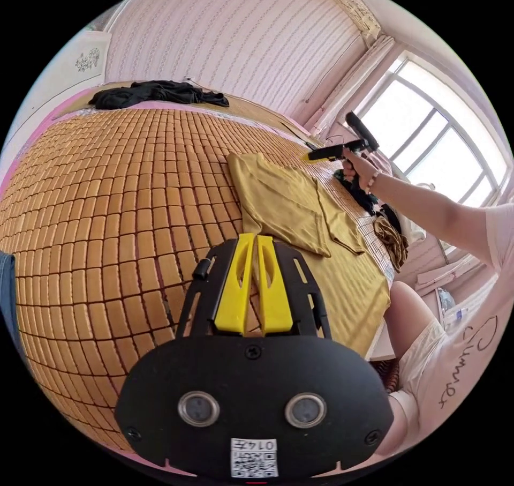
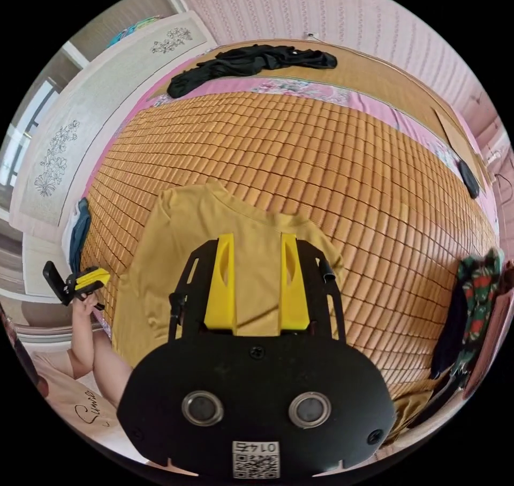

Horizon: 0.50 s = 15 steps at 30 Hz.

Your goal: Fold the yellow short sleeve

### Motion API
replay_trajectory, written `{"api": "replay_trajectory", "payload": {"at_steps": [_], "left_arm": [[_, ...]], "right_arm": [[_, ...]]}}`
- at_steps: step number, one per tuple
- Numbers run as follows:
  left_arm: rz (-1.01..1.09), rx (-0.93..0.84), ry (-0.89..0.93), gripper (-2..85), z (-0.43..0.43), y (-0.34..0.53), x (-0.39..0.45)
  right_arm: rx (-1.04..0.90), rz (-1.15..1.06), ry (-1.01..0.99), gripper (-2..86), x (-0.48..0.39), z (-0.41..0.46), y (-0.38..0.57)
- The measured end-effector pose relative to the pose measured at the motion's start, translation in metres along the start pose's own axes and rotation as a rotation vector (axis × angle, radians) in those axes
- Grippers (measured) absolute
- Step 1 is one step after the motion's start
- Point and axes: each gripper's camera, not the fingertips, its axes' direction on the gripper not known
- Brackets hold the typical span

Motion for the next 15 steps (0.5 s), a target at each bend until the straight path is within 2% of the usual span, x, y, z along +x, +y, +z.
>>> {"api": "replay_trajectory", "payload": {"at_steps": [4,6,10,13,15], "left_arm": [[-0.074,0.043,-0.017,2.4,-0.01,0.011,-0.018],[-0.031,0.098,0.083,4.4,-0.011,0.011,-0.013],[0.003,0.037,-0.019,5.2,0.021,-0.017,0.006],[0.034,0.065,-0.035,7.0,0.062,-0.056,0.004],[-0.037,-0.012,-0.027,9.8,0.104,-0.102,-0.015]], "right_arm": [[-0.04,0.155,0.142,12.4,0.075,-0.026,0.044],[-0.043,0.19,0.127,12.9,0.093,-0.031,0.053],[-0.021,0.157,0.075,12.5,0.1,-0.037,0.047],[-0.021,0.154,0.118,5.9,0.101,-0.045,0.037],[-0.004,0.15,0.115,1.8,0.104,-0.056,0.034]]}}
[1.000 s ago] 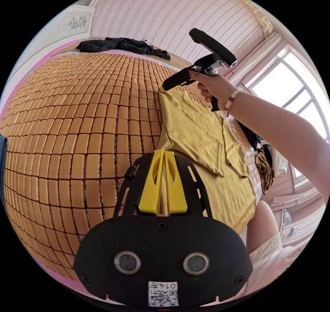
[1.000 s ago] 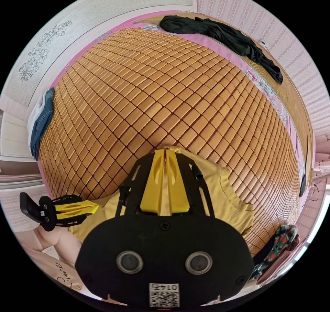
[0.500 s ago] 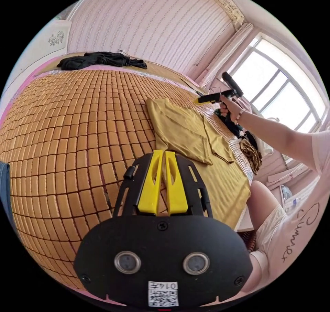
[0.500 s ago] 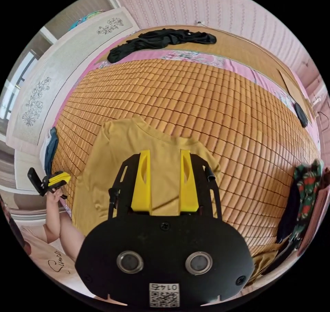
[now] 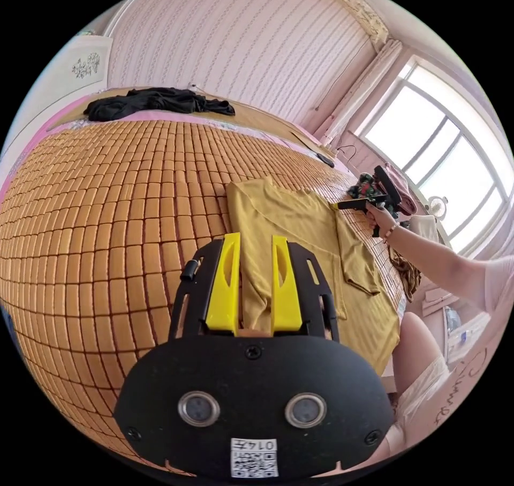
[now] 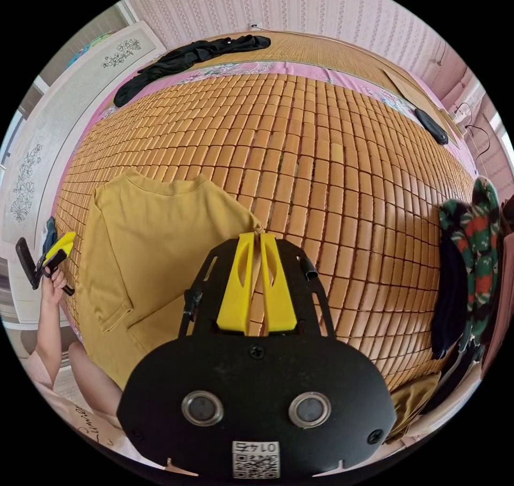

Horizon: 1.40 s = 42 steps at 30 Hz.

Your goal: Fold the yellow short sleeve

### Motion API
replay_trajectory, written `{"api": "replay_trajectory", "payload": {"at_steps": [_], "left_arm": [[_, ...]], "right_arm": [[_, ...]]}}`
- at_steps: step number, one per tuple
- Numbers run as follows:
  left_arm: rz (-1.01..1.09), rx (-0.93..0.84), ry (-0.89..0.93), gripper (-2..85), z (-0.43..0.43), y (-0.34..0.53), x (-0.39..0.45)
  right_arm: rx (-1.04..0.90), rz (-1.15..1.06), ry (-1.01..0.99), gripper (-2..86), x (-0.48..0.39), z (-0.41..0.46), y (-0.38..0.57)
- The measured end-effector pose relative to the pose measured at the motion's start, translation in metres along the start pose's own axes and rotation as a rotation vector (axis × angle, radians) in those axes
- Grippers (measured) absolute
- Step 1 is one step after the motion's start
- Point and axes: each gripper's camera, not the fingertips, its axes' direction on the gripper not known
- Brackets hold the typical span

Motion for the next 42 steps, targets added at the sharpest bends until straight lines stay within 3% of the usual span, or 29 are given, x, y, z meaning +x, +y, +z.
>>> {"api": "replay_trajectory", "payload": {"at_steps": [5,8,11,15,19,23,27,32,38,40,42], "left_arm": [[-0.061,-0.072,-0.077,9.9,0.057,-0.078,-0.024],[-0.071,-0.151,-0.131,3.6,0.084,-0.11,-0.032],[-0.055,-0.22,-0.075,-0.3,0.107,-0.129,-0.033],[-0.081,-0.149,-0.211,-0.9,0.099,-0.154,-0.034],[-0.133,-0.031,-0.211,-1.0,0.069,-0.179,-0.032],[-0.047,-0.001,-0.181,-1.0,0.031,-0.183,-0.011],[0.048,-0.015,-0.095,-1.0,-0.019,-0.143,0.013],[0.12,-0.022,0.033,-1.0,-0.091,-0.047,0.047],[-0.066,-0.254,0.03,-0.9,-0.058,0.115,0.037],[-0.147,-0.284,0.056,-0.7,-0.037,0.146,0.031],[-0.211,-0.189,0.073,0.0,-0.038,0.163,0.023]], "right_arm": [[0.025,-0.001,-0.098,0.1,0.02,-0.04,-0.01],[0.034,-0.009,-0.107,-0.1,0.031,-0.063,-0.014],[0.042,-0.001,-0.137,-0.1,0.043,-0.085,-0.018],[0.081,0.031,-0.138,0.1,0.057,-0.118,-0.025],[0.175,0.091,-0.213,0.6,0.077,-0.172,-0.033],[0.234,0.046,-0.26,0.7,0.075,-0.228,-0.013],[0.253,-0.05,-0.289,0.8,0.067,-0.273,0.038],[0.285,-0.158,-0.397,0.8,0.053,-0.327,0.174],[-0.036,-0.018,-0.468,0.9,0.051,-0.237,0.302],[-0.02,0.014,-0.48,0.9,0.05,-0.22,0.324],[0.06,0.084,-0.529,0.9,0.06,-0.224,0.34]]}}
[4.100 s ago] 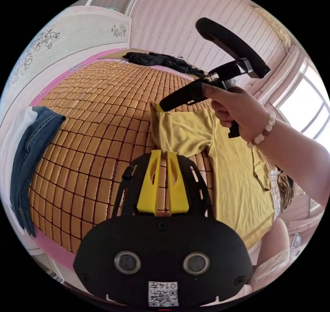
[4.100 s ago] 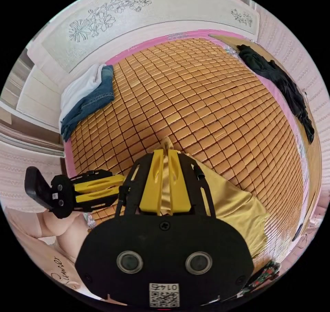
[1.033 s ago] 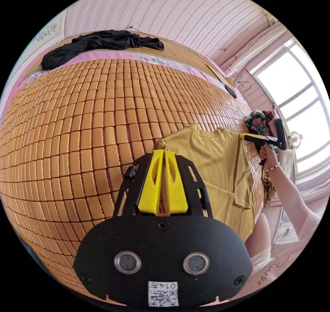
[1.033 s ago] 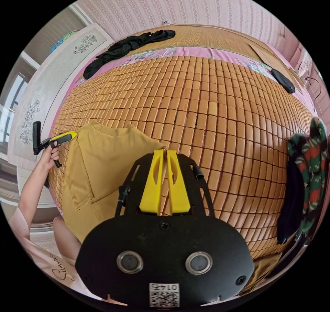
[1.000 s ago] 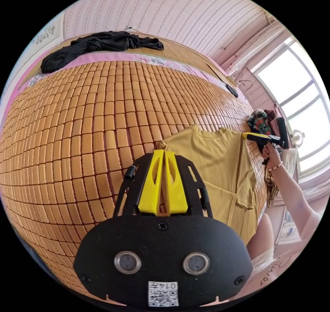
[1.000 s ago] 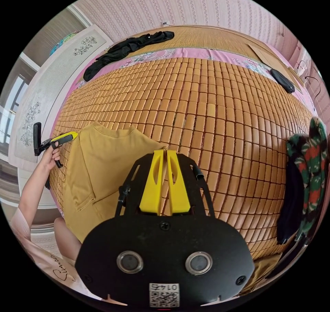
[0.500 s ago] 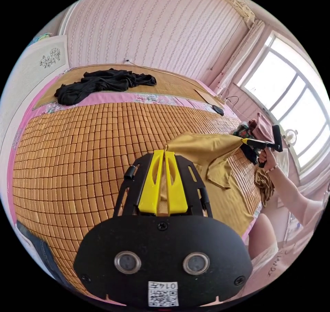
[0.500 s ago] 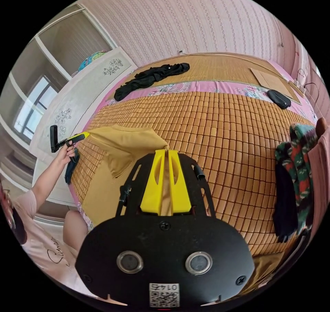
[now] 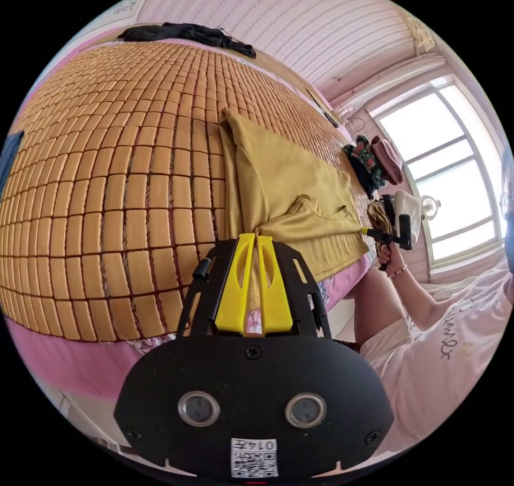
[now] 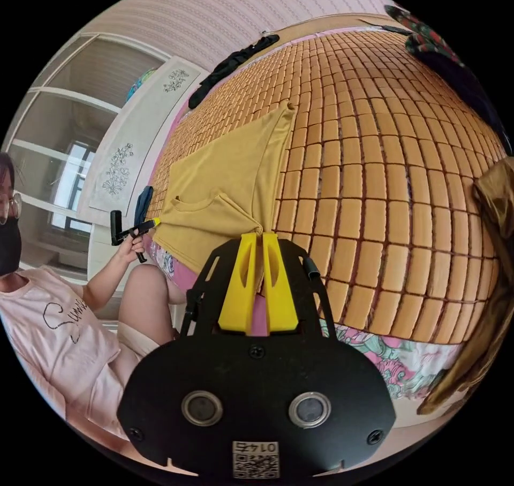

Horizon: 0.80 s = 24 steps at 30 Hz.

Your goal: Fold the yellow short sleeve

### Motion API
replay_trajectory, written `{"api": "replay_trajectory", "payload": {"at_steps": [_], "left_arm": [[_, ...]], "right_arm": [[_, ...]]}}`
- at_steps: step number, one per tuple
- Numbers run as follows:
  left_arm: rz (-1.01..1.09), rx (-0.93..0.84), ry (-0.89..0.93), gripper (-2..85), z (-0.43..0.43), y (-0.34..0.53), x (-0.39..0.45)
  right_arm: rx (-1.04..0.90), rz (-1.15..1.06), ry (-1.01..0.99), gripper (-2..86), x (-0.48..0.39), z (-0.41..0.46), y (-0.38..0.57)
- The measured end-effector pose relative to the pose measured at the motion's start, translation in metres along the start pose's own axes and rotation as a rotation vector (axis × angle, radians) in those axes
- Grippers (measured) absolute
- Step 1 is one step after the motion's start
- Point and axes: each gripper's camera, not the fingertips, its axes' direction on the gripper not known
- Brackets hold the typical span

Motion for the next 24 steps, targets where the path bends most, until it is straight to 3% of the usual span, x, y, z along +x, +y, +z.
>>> {"api": "replay_trajectory", "payload": {"at_steps": [3,8,15,18,20,24], "left_arm": [[-0.053,-0.002,0.015,3.7,-0.011,0.003,-0.005],[0.117,0.028,-0.187,4.6,-0.05,0.001,0.051],[0.236,-0.001,-0.124,7.5,0.046,-0.035,0.133],[0.251,-0.027,-0.167,6.5,0.078,-0.039,0.14],[0.268,-0.097,-0.158,3.2,0.092,-0.038,0.141],[0.365,-0.056,-0.136,0.3,0.068,-0.013,0.152]], "right_arm": [[0.027,0.054,-0.012,0.7,0.006,-0.016,0.012],[0.069,-0.061,0.251,1.6,-0.042,-0.051,0.01],[0.009,-0.309,0.209,7.7,-0.122,0.033,-0.038],[-0.066,-0.359,0.282,3.1,-0.132,0.067,-0.043],[-0.135,-0.378,0.262,0.5,-0.13,0.082,-0.038],[-0.106,-0.437,0.156,0.3,-0.133,0.066,-0.013]]}}
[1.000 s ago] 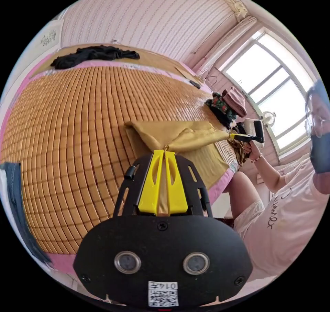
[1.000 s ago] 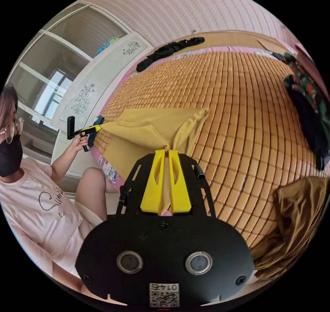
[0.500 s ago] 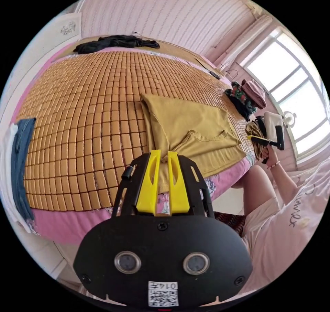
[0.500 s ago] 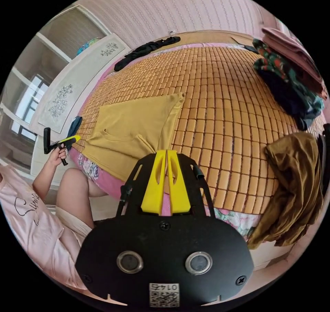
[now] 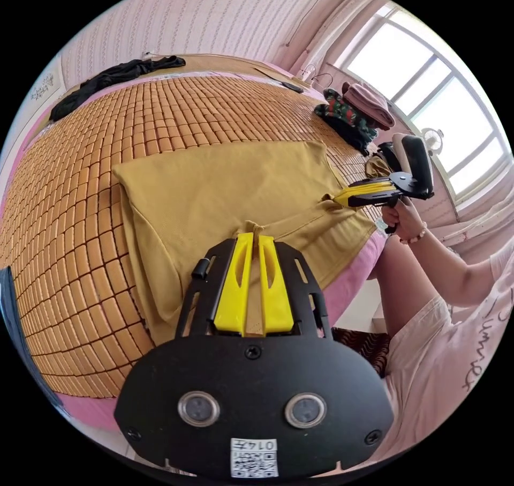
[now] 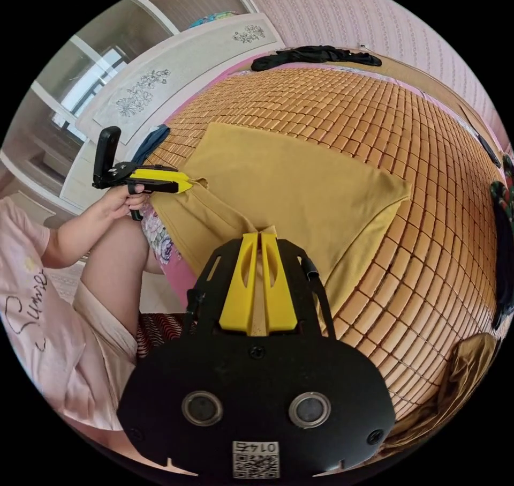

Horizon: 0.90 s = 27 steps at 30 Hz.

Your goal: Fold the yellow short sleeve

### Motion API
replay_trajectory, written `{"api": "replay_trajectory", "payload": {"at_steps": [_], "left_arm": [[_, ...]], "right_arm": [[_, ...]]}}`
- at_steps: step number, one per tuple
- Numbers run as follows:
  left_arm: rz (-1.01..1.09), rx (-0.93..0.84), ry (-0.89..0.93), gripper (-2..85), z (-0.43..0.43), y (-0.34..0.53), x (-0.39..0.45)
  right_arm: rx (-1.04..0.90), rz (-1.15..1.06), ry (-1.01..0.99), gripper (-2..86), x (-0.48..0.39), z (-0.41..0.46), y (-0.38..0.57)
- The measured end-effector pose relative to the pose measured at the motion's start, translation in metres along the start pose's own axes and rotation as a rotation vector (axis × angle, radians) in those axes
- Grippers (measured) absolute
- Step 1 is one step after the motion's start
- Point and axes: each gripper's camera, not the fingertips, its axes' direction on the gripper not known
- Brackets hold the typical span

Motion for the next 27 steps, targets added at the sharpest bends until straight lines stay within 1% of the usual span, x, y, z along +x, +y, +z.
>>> {"api": "replay_trajectory", "payload": {"at_steps": [1,3,5,7,9,11,16,19,22,23,24,27], "left_arm": [[0.008,0.012,0.011,0.2,-0.006,0.005,0.004],[0.035,0.013,0.034,0.2,-0.024,0.027,0.019],[0.048,-0.014,0.02,0.4,-0.026,0.048,0.032],[0.061,-0.052,0.0,0.4,-0.024,0.068,0.043],[0.09,-0.102,-0.041,0.4,-0.023,0.09,0.053],[0.076,-0.117,-0.049,0.9,-0.029,0.1,0.055],[0.005,-0.036,0.0,5.0,-0.042,0.095,0.054],[-0.003,-0.027,-0.038,6.8,-0.02,0.078,0.059],[0.029,-0.077,-0.063,5.0,0.008,0.065,0.067],[0.051,-0.129,-0.097,2.9,0.019,0.064,0.069],[0.071,-0.181,-0.122,1.1,0.026,0.066,0.07],[0.085,-0.18,-0.104,-0.3,0.022,0.076,0.068]], "right_arm": [[0.034,-0.06,-0.044,0.3,-0.01,-0.009,0.009],[0.027,-0.145,-0.087,0.3,-0.025,-0.014,0.022],[-0.071,-0.223,-0.133,0.4,-0.04,-0.006,0.038],[-0.147,-0.247,-0.152,0.5,-0.046,0.005,0.05],[-0.178,-0.25,-0.123,0.7,-0.05,0.011,0.061],[-0.207,-0.247,-0.121,1.3,-0.052,0.012,0.068],[-0.132,-0.192,-0.029,6.7,-0.059,0.013,0.051],[-0.126,-0.187,0.028,6.2,-0.072,0.04,0.037],[-0.207,-0.172,0.04,3.4,-0.073,0.073,0.034],[-0.231,-0.158,0.043,2.4,-0.07,0.08,0.036],[-0.216,-0.152,0.033,2.1,-0.07,0.08,0.037],[-0.226,-0.138,0.048,0.8,-0.065,0.082,0.042]]}}
